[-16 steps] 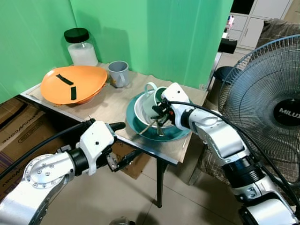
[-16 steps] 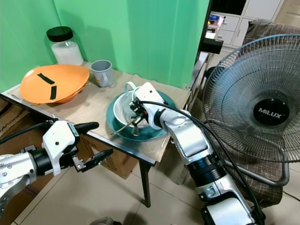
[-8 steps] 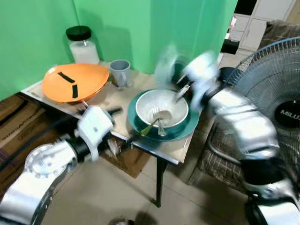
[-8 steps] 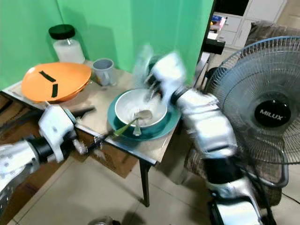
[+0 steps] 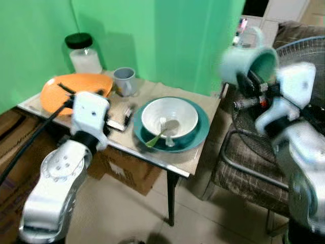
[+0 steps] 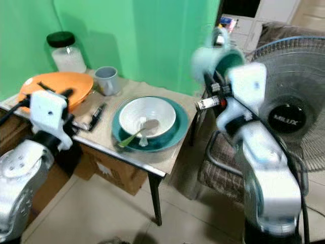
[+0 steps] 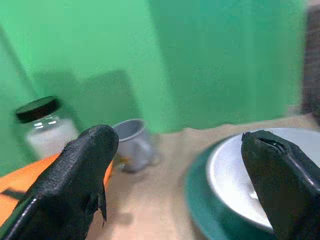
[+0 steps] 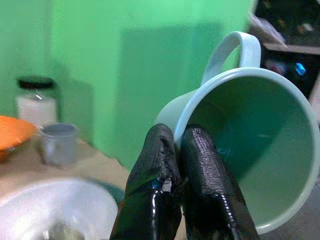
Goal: Setting the table
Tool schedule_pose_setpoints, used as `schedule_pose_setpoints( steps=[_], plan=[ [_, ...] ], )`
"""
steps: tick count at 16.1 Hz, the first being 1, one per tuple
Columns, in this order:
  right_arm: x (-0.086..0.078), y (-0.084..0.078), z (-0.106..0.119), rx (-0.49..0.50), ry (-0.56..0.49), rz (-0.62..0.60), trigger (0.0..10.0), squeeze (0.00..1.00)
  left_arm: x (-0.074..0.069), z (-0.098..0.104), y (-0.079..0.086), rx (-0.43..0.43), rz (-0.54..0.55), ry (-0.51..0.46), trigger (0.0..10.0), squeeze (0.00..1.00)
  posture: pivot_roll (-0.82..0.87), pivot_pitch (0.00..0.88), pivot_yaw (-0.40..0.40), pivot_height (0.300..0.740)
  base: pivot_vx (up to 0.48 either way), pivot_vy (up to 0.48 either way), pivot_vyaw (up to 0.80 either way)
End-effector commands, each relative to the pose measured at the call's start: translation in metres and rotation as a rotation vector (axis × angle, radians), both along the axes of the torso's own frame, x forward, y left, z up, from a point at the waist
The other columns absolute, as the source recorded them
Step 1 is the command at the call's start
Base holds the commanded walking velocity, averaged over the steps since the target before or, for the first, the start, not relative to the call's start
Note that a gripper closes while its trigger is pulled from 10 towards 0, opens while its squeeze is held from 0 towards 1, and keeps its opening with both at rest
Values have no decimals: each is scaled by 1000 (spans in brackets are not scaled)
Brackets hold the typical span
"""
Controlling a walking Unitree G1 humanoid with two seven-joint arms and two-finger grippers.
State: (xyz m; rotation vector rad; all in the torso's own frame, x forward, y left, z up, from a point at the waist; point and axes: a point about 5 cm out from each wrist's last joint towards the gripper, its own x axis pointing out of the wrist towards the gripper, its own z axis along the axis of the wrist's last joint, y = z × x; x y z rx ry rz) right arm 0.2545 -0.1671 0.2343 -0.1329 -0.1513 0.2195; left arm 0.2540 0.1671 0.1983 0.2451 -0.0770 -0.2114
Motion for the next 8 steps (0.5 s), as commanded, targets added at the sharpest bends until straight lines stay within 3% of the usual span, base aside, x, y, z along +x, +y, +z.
schedule_pose_setpoints(
  steps=[1,6,8],
  plan=[
    [-1,-1,0,27,-6,-50,10000,0,2,5,-2,-4,23,-30,10000,0,-57,0,56,740,0,0,-800],
    [1,6,-10,103,17,-90,10000,0,2,3,-17,-22,26,-46,10000,0,-34,0,29,740,0,0,-800],
    [2,7,-16,86,35,-83,10000,0,5,3,-11,-35,64,-45,10000,0,-25,0,17,740,0,0,-800]
  ],
)
